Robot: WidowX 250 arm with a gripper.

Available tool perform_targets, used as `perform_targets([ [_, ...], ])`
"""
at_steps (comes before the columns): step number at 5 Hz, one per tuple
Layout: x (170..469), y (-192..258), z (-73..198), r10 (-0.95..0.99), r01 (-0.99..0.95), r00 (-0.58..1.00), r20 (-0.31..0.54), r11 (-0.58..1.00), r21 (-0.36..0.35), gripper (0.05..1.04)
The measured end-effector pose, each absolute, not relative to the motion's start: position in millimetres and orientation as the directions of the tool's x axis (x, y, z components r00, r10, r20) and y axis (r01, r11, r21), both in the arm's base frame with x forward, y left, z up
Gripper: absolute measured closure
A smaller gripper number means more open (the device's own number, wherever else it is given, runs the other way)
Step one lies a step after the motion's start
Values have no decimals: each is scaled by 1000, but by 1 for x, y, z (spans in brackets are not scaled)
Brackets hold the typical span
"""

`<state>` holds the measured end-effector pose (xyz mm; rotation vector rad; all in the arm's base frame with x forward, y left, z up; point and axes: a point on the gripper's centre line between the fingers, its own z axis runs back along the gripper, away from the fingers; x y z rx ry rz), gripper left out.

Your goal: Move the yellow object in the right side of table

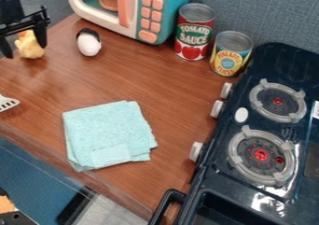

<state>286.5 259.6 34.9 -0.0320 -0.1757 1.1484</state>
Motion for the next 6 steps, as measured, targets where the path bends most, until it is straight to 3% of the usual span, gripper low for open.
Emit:
perform_targets([
  [3,304,278,12,913,-909,394,107,404,-103,84],
  [4,305,280,10,913,-910,393,108,403,-95,135],
  [6,300,272,10,911,-911,382,157,400,-103,665],
])
